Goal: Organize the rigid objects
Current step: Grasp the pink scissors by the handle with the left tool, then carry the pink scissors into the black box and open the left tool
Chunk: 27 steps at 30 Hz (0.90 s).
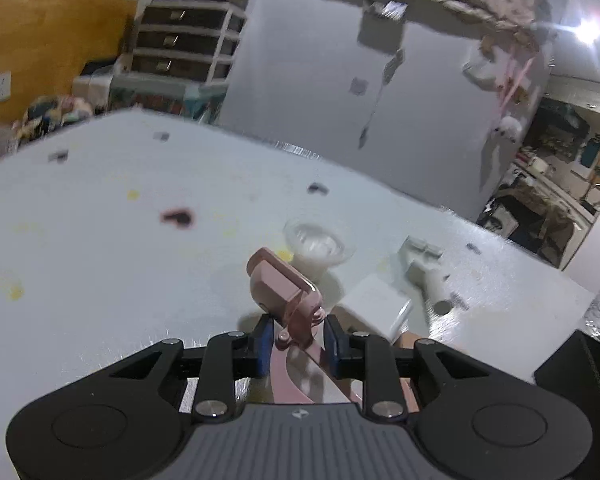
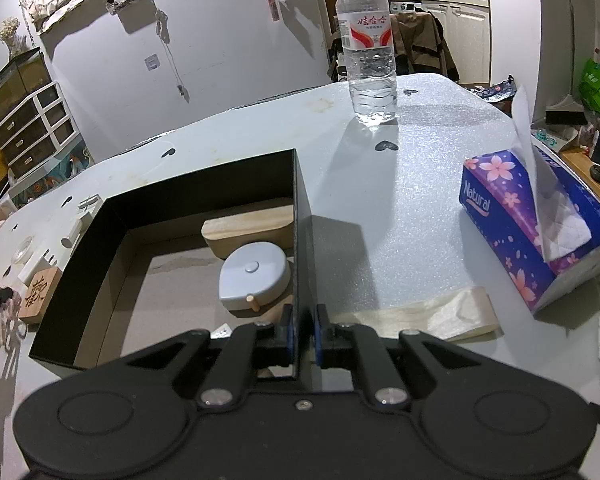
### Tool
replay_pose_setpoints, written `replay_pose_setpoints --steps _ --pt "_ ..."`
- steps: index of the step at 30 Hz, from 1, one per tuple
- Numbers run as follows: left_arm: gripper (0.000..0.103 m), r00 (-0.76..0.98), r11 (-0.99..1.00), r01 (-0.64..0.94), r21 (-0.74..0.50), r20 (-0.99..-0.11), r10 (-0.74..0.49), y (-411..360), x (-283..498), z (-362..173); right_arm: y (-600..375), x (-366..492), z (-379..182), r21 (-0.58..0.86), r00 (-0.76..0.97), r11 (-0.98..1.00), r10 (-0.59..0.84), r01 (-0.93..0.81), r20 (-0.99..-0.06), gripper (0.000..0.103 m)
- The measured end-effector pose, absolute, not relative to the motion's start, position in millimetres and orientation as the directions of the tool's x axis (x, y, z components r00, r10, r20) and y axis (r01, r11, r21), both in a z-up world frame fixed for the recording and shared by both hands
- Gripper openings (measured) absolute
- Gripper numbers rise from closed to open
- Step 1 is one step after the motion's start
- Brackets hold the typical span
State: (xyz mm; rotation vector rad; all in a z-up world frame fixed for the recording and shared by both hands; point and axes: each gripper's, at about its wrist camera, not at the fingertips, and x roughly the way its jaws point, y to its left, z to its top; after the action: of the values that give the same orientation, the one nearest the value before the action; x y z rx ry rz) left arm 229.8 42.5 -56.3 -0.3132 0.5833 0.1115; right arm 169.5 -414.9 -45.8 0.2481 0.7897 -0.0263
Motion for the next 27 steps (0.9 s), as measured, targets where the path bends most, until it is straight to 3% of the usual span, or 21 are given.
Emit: replay_pose_setpoints --steps 4,13,21,27 --pt "0.028 0.859 0.958 -0.074 -0.277 -0.506 -0.08 27 221 -35 -415 169 -46 0.211 0.707 0.97 0.067 0.118 -0.704 0.01" --pt "0.028 0.801 0.896 0.314 -0.313 -0.42 -0.427 -62 224 -7 -412 168 -46 0.199 0.71 0.972 0.053 0.124 -0.703 0.009" --pt "0.028 0.656 0.799 0.552 -0.24 -0.468 -0.593 -159 240 -15 -413 167 -46 0.208 0.715 0.97 0.054 0.129 -0.697 0.009" --pt "0.028 0.58 0.751 0.651 -0.11 -0.566 -0.586 -217 251 -31 -414 166 -46 0.211 0.717 0.969 0.058 0.126 -0.695 0.009"
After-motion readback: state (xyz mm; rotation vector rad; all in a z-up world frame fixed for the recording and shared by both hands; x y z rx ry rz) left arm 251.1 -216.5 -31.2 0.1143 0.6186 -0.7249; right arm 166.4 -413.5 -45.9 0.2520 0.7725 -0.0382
